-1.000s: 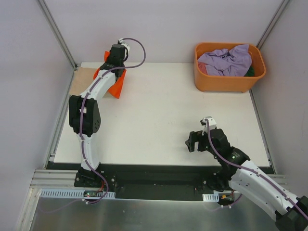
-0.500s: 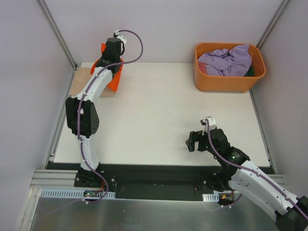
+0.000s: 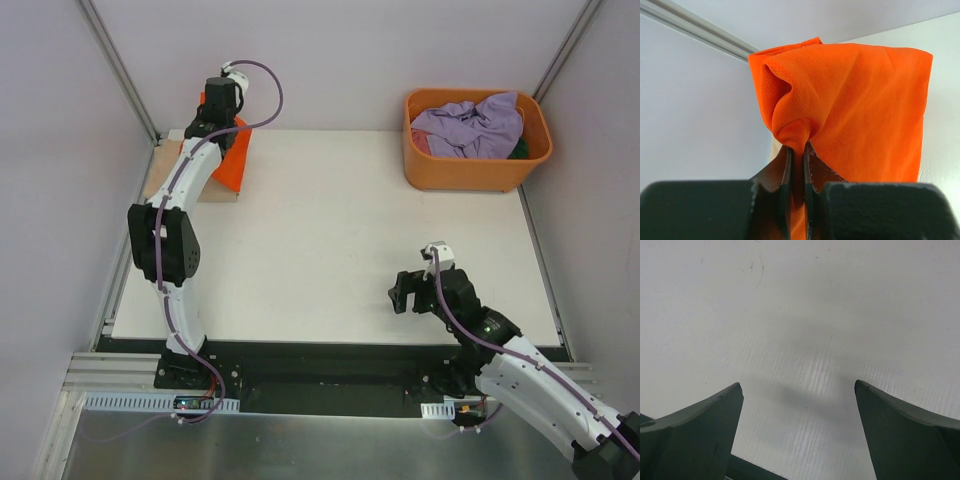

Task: Fold and stack the t-shirts
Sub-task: Put the neatly folded tshirt into the corner of the board with the left arm

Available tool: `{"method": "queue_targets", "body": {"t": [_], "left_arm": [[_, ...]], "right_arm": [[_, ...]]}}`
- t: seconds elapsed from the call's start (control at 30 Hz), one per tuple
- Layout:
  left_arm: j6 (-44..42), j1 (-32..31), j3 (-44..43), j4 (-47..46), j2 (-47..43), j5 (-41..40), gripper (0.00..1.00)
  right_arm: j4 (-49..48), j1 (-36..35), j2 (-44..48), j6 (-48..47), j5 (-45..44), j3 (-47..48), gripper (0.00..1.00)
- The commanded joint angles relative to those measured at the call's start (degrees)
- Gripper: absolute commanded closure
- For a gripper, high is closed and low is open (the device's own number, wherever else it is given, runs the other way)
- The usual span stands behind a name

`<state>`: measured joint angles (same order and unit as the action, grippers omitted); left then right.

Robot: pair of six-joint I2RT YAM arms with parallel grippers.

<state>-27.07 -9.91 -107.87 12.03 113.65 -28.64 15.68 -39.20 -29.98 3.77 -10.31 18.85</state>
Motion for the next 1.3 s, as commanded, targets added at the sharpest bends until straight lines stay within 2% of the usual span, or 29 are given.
{"method": "queue_targets", "body": {"t": [0.0, 0.23, 0.47, 0.7, 0.73, 0.83, 0.87, 0.9, 0.93, 1.13, 1.27], "left_arm": [[1.7, 2.6, -0.2, -1.0, -1.2, 3.9, 1.00], [1.1, 6.0, -2.0, -0.9, 3.0, 12.5, 1.00], [2.0, 9.5, -7.9, 0.0, 8.2, 17.4, 1.00], [5.4, 12.2, -11.1, 0.5, 12.5, 17.8, 1.00], [5.9, 12.5, -11.6, 0.5, 12.9, 16.6, 0.96], [7.6, 13.1, -12.4, 0.5, 13.1, 15.0, 0.43], [8.1, 13.2, -12.4, 0.5, 12.7, 15.0, 0.23], [8.4, 13.3, -12.5, 0.5, 12.4, 14.7, 0.09], [8.8, 13.3, -12.5, 0.4, 12.0, 14.4, 0.01], [13.1, 13.3, -9.7, 1.1, 7.4, 15.6, 0.01], [19.7, 13.2, -5.4, 2.6, 1.7, 19.6, 0.01]], "right_arm": [[-1.1, 0.1, 0.5, 0.4, -1.8, -0.3, 0.04], [-1.0, 0.1, 0.3, 0.8, -3.1, -0.1, 0.04], [1.0, 0.2, -0.3, 1.9, -5.0, 0.9, 0.04], [2.0, 0.2, -1.6, 1.9, -5.8, 2.6, 0.04], [2.1, 0.2, -2.0, 1.7, -5.9, 3.0, 0.04], [2.6, 0.2, -3.5, 1.3, -6.2, 4.3, 0.04], [2.6, 0.1, -3.9, 1.2, -6.6, 4.6, 0.04], [2.8, 0.1, -4.3, 0.8, -6.9, 5.1, 0.04], [2.9, 0.2, -4.6, 0.6, -7.2, 5.7, 0.04], [3.7, 0.1, -3.9, 0.4, -8.1, 7.3, 0.04], [3.7, 0.2, -1.8, 2.2, -8.4, 7.3, 0.04]]}}
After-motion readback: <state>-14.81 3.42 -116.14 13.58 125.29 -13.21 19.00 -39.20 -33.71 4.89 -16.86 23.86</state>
